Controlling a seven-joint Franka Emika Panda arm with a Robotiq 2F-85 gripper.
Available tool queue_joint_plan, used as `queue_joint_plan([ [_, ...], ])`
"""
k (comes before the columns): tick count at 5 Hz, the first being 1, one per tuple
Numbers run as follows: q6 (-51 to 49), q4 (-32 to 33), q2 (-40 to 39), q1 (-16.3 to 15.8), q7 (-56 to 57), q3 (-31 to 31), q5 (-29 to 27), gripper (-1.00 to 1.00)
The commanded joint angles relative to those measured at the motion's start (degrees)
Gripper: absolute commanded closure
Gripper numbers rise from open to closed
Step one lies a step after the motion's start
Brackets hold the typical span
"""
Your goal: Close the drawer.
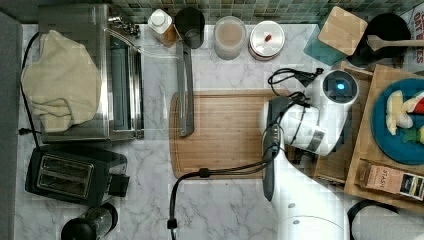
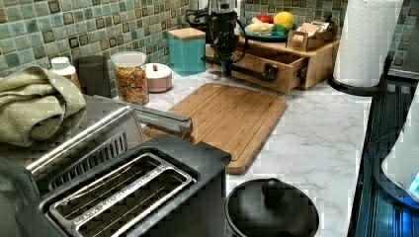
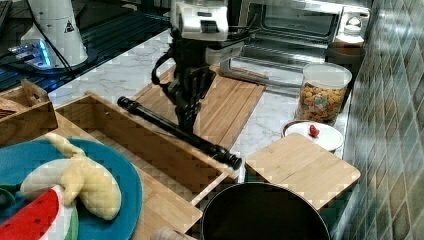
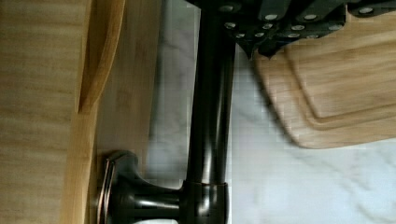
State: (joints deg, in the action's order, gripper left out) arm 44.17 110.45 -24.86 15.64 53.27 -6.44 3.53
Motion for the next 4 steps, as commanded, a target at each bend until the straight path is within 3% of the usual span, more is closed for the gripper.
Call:
queue_joint_plan([
  [1,1.04,-10.43,-1.43,11.19,7.91,-8.56,0.42,1.0],
  [4,-2.71,-15.37,-3.24,8.33,3.98,-12.73,2.56,1.0],
])
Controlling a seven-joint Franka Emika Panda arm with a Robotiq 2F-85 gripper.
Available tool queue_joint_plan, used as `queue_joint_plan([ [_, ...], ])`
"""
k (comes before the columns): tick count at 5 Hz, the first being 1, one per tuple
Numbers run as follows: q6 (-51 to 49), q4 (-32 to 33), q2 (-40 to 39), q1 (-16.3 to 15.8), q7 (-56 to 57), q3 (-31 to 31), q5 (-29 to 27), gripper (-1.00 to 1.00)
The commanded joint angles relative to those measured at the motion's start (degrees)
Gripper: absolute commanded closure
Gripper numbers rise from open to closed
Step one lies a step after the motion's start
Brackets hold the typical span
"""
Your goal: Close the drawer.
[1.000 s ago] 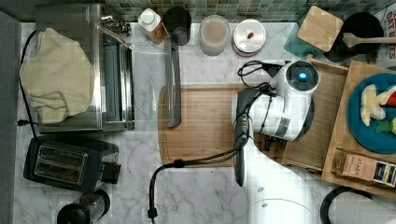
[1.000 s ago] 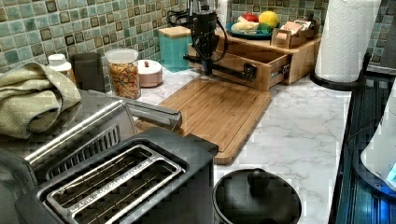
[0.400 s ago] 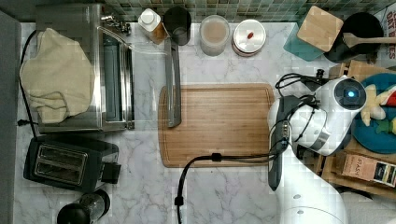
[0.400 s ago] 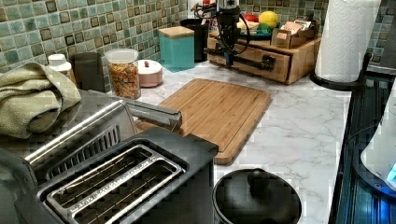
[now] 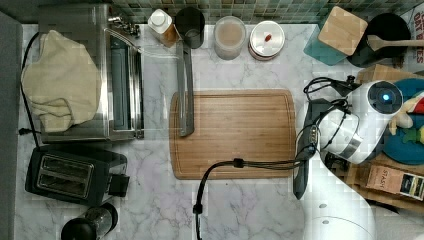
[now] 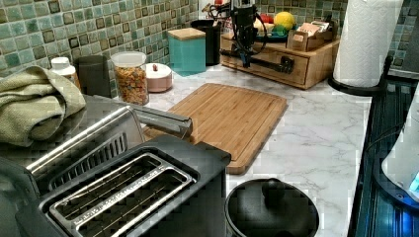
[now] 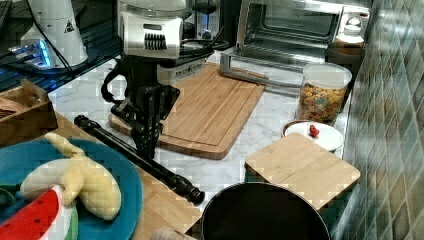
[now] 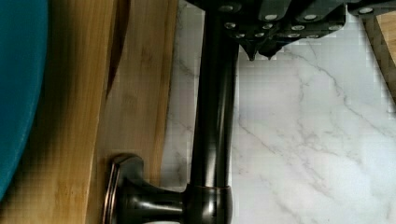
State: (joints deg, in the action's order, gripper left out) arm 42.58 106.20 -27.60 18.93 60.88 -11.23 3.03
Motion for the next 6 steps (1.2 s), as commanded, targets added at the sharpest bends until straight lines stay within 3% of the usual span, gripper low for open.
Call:
queue_joint_plan([
  [1,-1.1,-11.12,-0.53,4.79,-3.52,-8.24,2.87,1.0],
  [6,-1.07,-11.1,-0.68,3.88,-3.11,-9.33,2.15,1.0],
])
